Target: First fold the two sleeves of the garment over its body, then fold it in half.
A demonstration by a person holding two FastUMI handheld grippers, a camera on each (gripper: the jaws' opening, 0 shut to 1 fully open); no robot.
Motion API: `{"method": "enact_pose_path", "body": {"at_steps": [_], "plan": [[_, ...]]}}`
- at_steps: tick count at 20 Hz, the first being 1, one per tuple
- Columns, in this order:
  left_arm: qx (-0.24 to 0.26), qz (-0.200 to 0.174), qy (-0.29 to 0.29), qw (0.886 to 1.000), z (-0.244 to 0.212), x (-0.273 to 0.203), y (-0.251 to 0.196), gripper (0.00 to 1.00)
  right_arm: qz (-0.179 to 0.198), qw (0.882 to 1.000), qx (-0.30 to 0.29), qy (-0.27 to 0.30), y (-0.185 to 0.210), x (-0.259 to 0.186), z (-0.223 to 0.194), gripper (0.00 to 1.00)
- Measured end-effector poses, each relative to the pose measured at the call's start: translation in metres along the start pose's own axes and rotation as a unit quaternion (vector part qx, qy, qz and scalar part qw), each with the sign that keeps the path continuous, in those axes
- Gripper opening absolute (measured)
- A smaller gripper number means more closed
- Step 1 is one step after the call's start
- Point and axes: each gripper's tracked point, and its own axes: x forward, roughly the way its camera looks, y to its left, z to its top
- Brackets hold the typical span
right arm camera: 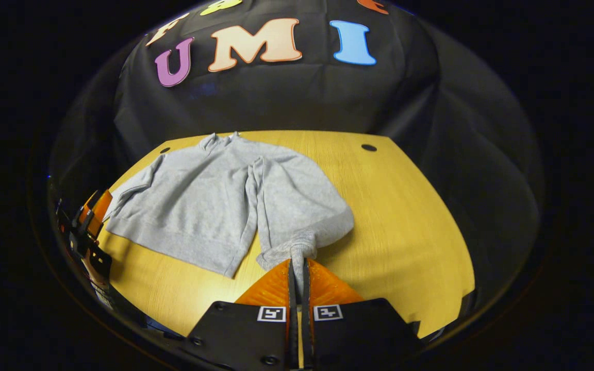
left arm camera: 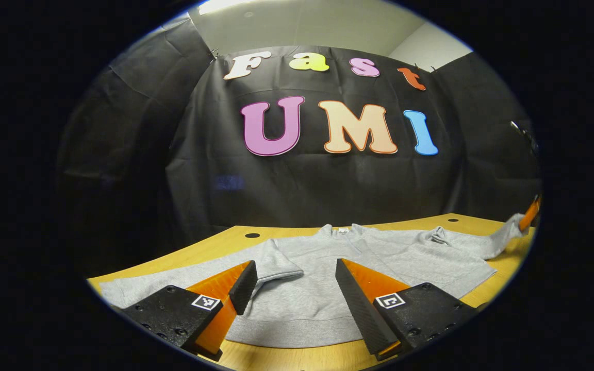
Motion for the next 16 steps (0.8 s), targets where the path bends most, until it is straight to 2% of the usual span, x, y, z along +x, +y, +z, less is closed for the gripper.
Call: {"method": "enact_pose_path", "body": {"at_steps": [5, 9, 16], "plan": [[0.000, 0.001, 0.000, 1.000, 0.000, -0.001, 0.000, 0.93, 0.011, 0.995, -0.056, -0.082, 0.031, 0.001, 0.116, 0.05], [0.000, 0.001, 0.000, 1.000, 0.000, 0.000, 0.000, 0.93, 0.046, 0.987, -0.085, -0.127, 0.085, 0.009, 0.190, 0.05], [0.000, 0.000, -0.001, 1.000, 0.001, -0.001, -0.001, 0.93, 0.132, 0.970, -0.120, -0.165, 0.215, 0.041, 0.258, 0.05]]}}
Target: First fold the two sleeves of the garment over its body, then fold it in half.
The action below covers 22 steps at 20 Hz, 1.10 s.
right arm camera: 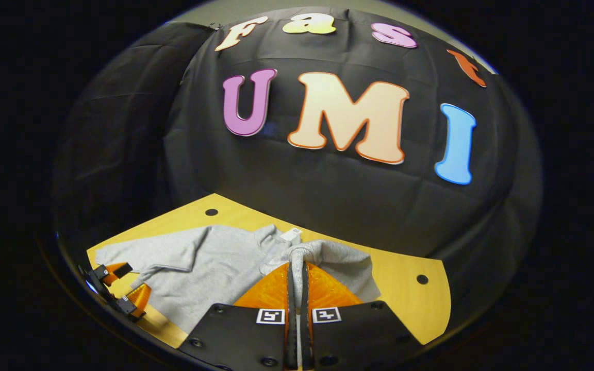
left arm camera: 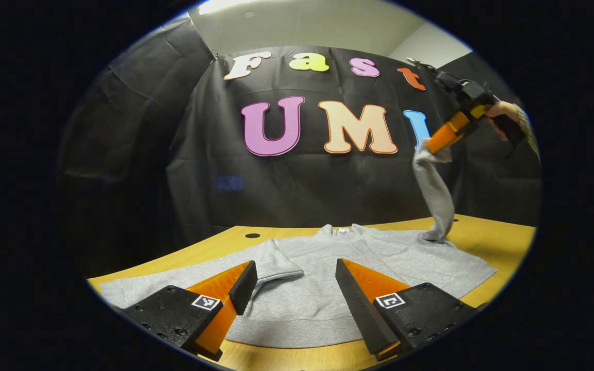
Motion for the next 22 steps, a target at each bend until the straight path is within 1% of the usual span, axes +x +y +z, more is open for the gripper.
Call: {"method": "enact_pose_path", "body": {"at_steps": [3, 7, 10, 13, 15, 17, 19, 20, 22], "plan": [[0.000, 0.000, 0.000, 1.000, 0.000, 0.000, 0.000, 0.93, 0.046, 0.999, 0.002, -0.007, 0.054, 0.040, 0.024, 0.05], [0.000, 0.000, 0.000, 1.000, 0.000, 0.000, 0.000, 0.93, 0.098, 0.995, 0.003, 0.002, 0.125, 0.091, 0.031, 0.05], [0.000, 0.000, 0.000, 1.000, 0.000, 0.000, 0.000, 0.93, 0.119, 0.993, 0.012, 0.019, 0.170, 0.136, 0.015, 0.05], [0.000, 0.000, 0.000, 1.000, -0.001, 0.000, 0.000, 0.93, 0.135, 0.989, 0.029, 0.056, 0.207, 0.178, -0.019, 0.05], [0.000, 0.000, 0.001, 1.000, -0.001, 0.000, 0.000, 0.93, 0.141, 0.986, 0.036, 0.084, 0.223, 0.202, -0.044, 0.05], [0.000, 0.000, 0.002, 1.000, 0.000, -0.001, 0.000, 0.93, 0.143, 0.983, 0.042, 0.106, 0.229, 0.220, -0.063, 0.05], [0.000, 0.000, 0.002, 1.000, 0.000, -0.001, 0.001, 0.93, 0.146, 0.981, 0.054, 0.119, 0.224, 0.227, -0.066, 0.05], [0.000, 0.000, 0.002, 1.000, -0.001, -0.001, 0.000, 0.93, 0.148, 0.980, 0.059, 0.123, 0.221, 0.225, -0.066, 0.07], [0.000, 0.000, 0.002, 1.000, -0.001, -0.001, 0.000, 0.93, 0.157, 0.976, 0.071, 0.130, 0.220, 0.223, -0.065, 0.07]]}}
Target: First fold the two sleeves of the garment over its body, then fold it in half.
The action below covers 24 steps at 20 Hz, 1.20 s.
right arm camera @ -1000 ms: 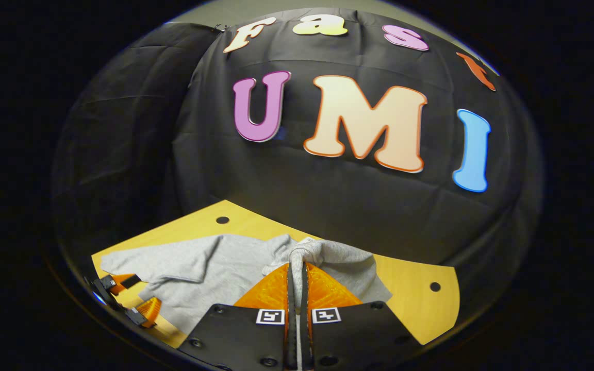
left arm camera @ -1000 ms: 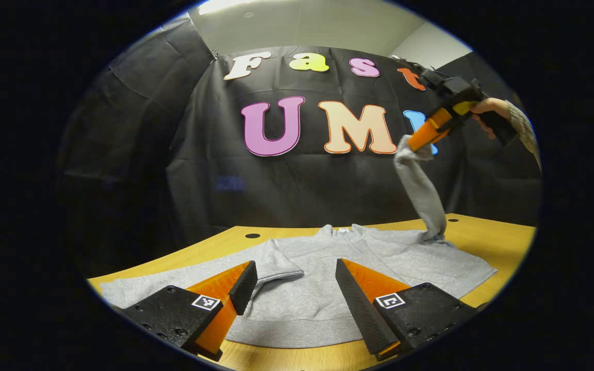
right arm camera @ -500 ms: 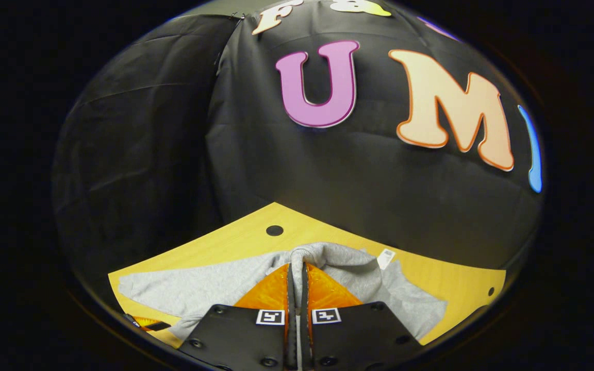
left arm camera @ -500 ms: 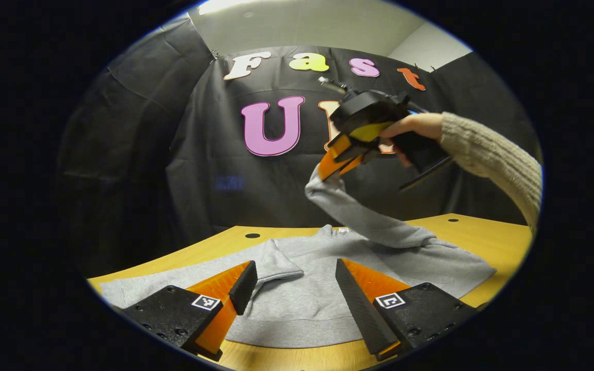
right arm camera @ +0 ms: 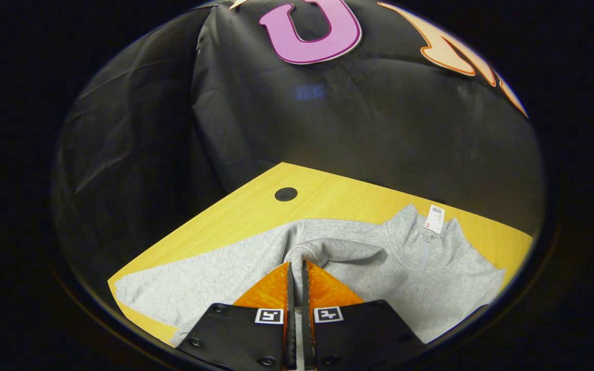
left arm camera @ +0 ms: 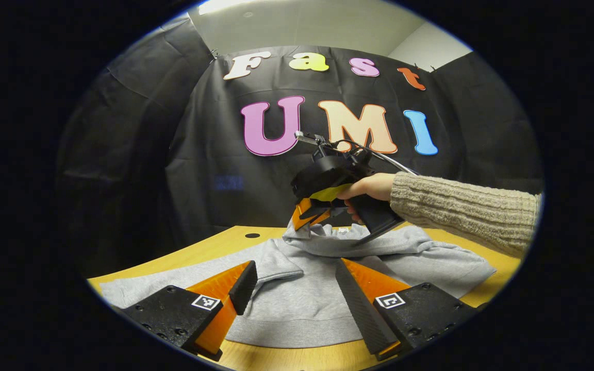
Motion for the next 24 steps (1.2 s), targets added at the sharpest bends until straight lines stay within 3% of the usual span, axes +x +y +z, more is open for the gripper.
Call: {"method": "enact_pose_path", "body": {"at_steps": [2, 3, 5, 7, 14, 15, 18, 19, 24], "plan": [[0.000, 0.000, 0.000, 1.000, 0.000, 0.000, 0.000, 0.93, 0.008, 1.000, 0.011, -0.006, 0.002, -0.002, 0.006, 0.17], [0.000, 0.000, 0.000, 1.000, 0.000, -0.001, 0.000, 0.93, 0.012, 1.000, 0.010, -0.012, 0.004, -0.003, 0.011, 0.28], [0.000, 0.000, 0.000, 1.000, -0.001, -0.001, 0.000, 0.93, 0.012, 1.000, 0.001, -0.024, 0.007, -0.019, 0.014, 0.60], [0.000, 0.000, 0.001, 1.000, -0.001, -0.001, 0.000, 0.93, 0.009, 0.999, -0.013, -0.040, 0.004, -0.027, 0.015, 0.99], [0.002, 0.005, -0.001, 1.000, 0.000, -0.001, 0.002, 0.93, 0.011, 0.992, -0.011, -0.124, -0.014, -0.132, 0.021, 0.94], [0.005, 0.008, -0.002, 1.000, 0.000, -0.001, 0.004, 0.93, 0.007, 0.990, -0.010, -0.139, -0.020, -0.152, 0.021, 0.98], [0.024, 0.030, 0.000, 0.999, 0.006, -0.003, 0.033, 0.93, -0.001, 0.981, -0.009, -0.196, -0.037, -0.213, 0.016, 0.98], [0.028, 0.039, 0.000, 0.999, 0.009, -0.004, 0.046, 0.94, -0.012, 0.976, -0.012, -0.216, -0.046, -0.233, 0.014, 0.94], [-0.006, 0.078, 0.015, 0.997, 0.029, -0.017, 0.114, 0.93, -0.091, 0.951, -0.023, -0.296, -0.100, -0.324, -0.010, 0.98]]}}
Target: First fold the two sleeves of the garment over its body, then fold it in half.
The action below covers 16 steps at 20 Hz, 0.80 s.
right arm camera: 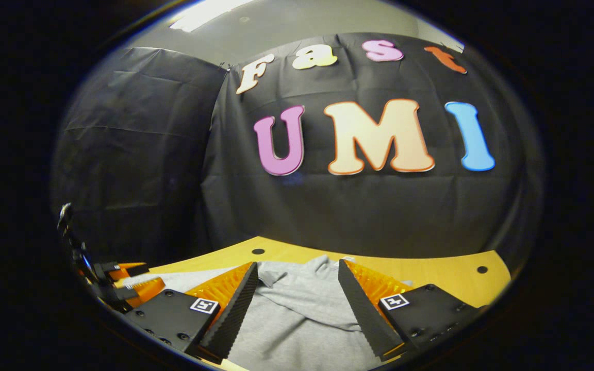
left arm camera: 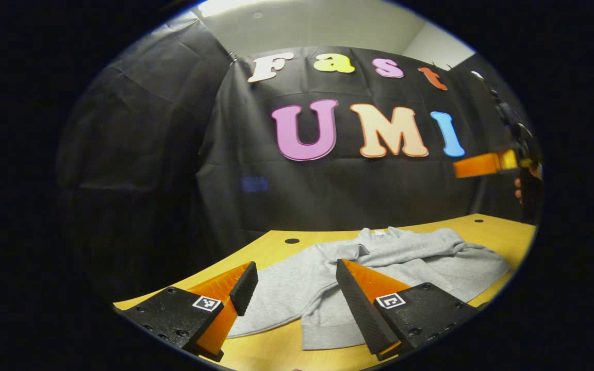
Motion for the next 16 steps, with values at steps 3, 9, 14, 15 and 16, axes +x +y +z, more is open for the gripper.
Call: {"method": "enact_pose_path", "body": {"at_steps": [3, 9, 14, 15, 16], "plan": [[-0.010, 0.032, 0.025, 0.999, -0.001, -0.001, 0.055, 0.93, -0.041, 0.999, 0.012, -0.024, -0.036, -0.040, -0.001, 0.97], [0.041, 0.061, 0.126, 0.989, -0.041, -0.017, 0.129, 0.93, -0.112, 0.992, 0.027, -0.043, -0.099, -0.089, -0.024, 0.97], [0.031, 0.036, 0.222, 0.974, -0.090, -0.027, 0.137, 0.93, -0.143, 0.988, 0.052, -0.024, -0.115, -0.102, -0.074, 0.98], [0.030, 0.031, 0.239, 0.970, -0.100, -0.028, 0.138, 0.93, -0.149, 0.987, 0.057, -0.021, -0.119, -0.104, -0.080, 0.97], [0.030, 0.029, 0.254, 0.966, -0.108, -0.029, 0.138, 0.93, -0.154, 0.986, 0.060, -0.019, -0.124, -0.108, -0.085, 0.97]]}}
